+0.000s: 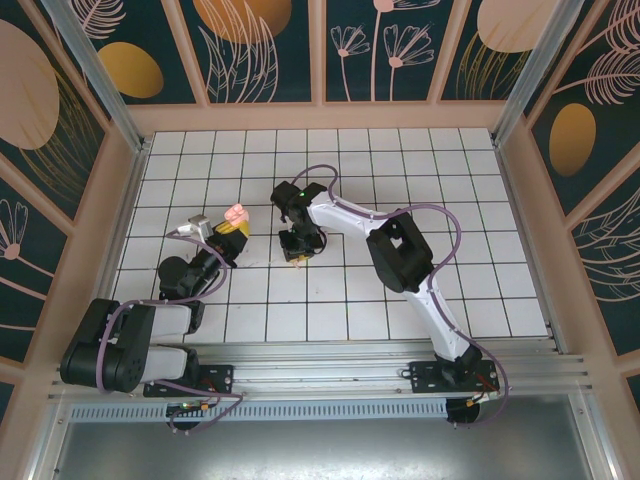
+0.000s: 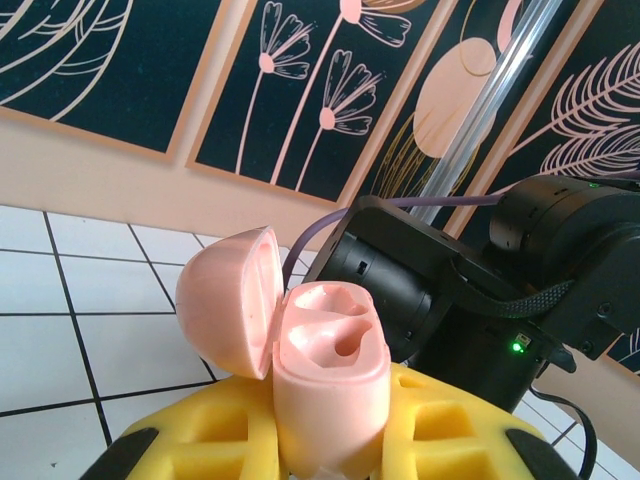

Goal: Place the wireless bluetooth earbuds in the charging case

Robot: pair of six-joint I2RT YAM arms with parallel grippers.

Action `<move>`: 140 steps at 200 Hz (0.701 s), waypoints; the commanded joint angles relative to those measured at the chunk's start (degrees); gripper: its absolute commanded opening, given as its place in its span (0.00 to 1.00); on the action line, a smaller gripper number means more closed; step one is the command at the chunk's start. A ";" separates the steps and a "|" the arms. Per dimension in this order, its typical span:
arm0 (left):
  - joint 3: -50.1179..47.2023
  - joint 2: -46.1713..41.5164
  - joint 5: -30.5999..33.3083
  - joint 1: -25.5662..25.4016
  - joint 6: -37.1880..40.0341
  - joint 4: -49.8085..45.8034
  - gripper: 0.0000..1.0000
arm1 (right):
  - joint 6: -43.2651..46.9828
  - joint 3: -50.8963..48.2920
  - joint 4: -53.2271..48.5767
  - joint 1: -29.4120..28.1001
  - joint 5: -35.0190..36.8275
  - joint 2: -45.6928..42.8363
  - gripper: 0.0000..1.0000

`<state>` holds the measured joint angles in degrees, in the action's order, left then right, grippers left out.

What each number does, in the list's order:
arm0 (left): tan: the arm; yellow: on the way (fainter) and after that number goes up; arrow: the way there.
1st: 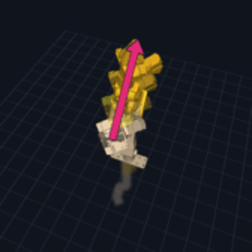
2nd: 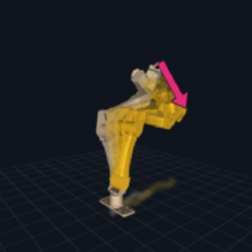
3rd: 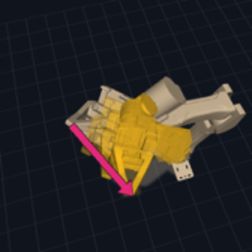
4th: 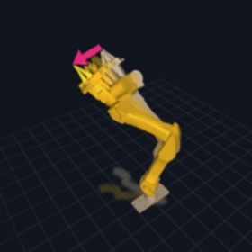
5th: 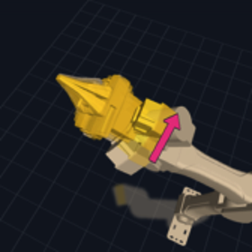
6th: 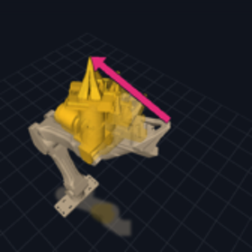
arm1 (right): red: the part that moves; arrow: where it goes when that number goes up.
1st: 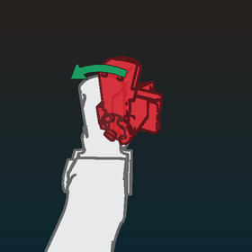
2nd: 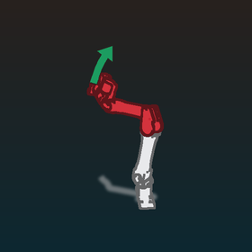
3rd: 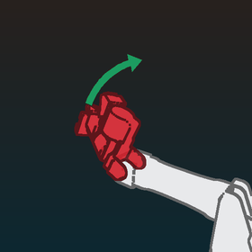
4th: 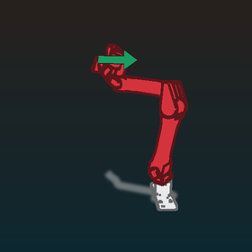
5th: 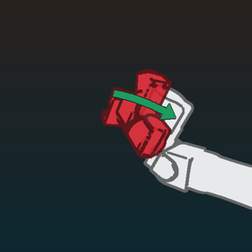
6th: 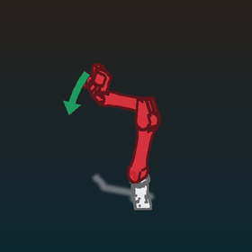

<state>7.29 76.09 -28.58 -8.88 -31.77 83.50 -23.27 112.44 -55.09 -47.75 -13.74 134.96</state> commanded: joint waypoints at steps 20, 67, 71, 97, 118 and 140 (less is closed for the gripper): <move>1.43 -0.95 -1.88 0.49 1.18 0.48 0.10 | -2.28 -3.44 1.50 -0.46 1.78 -2.80 0.17; 2.62 -0.15 -6.14 0.28 4.17 -2.01 0.10 | -7.15 -14.44 13.51 0.71 0.28 -11.77 0.16; 2.64 0.11 -6.52 0.12 4.17 -1.59 0.10 | -7.57 -15.57 14.79 0.83 0.37 -12.68 0.16; 3.47 1.64 -7.54 -2.37 6.11 -2.04 0.09 | -10.26 -22.62 22.28 1.69 0.90 -18.31 0.16; 4.37 2.71 -7.06 -5.76 9.13 -4.52 0.10 | -12.59 -29.09 28.72 3.10 0.74 -23.38 0.16; 5.00 4.84 -6.30 -7.98 9.86 -4.47 0.10 | -15.03 -36.61 36.35 5.22 0.30 -29.63 0.15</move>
<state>10.61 78.81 -34.22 -14.87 -25.10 79.22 -33.91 81.73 -29.63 -44.75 -13.54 112.16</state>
